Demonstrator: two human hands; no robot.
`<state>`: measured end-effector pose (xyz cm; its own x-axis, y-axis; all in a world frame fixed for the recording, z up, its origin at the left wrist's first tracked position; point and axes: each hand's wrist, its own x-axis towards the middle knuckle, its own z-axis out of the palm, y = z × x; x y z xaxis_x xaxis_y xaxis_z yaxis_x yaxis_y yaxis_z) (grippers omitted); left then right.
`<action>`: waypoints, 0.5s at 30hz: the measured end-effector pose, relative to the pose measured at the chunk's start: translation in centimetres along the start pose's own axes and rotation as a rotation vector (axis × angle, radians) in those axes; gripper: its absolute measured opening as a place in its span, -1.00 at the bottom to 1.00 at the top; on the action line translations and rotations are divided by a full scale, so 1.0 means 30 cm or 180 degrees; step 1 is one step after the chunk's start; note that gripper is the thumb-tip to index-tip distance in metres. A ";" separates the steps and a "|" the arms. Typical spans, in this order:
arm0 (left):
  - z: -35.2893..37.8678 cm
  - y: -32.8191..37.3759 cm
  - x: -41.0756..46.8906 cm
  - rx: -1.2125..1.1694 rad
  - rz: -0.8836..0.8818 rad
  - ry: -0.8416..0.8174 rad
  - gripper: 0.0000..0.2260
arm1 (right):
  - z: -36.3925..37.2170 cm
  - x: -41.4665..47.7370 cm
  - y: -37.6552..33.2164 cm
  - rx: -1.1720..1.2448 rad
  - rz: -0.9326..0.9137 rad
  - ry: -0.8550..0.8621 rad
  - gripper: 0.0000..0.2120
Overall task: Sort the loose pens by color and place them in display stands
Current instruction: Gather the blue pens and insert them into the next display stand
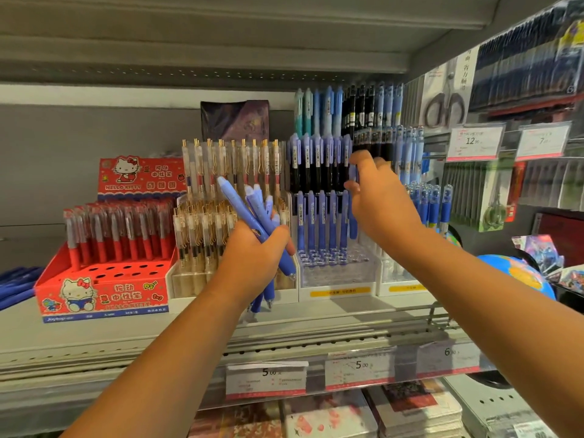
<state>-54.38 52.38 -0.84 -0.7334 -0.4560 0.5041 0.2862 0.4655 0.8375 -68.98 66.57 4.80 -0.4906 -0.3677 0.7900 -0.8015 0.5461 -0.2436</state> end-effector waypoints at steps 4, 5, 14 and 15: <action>0.004 0.022 -0.005 -0.0008 -0.0175 -0.0013 -0.81 | 0.021 0.008 -0.004 -0.0169 0.0017 -0.0233 -0.49; 0.005 0.033 -0.007 0.0019 -0.0174 -0.0001 -0.76 | 0.025 0.009 -0.005 -0.0214 0.0060 -0.0257 -0.49; -0.001 0.043 -0.018 0.0155 -0.0061 -0.0049 -0.71 | 0.017 0.022 -0.008 -0.0979 0.0128 -0.0684 -0.56; -0.002 0.045 -0.020 0.0147 -0.0068 -0.0045 -0.71 | 0.012 0.023 -0.010 -0.1045 0.0107 -0.0731 -0.63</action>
<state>-53.52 53.23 -0.01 -0.7477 -0.4556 0.4830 0.2419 0.4905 0.8372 -69.19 65.87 5.21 -0.6081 -0.4840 0.6293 -0.6502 0.7585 -0.0450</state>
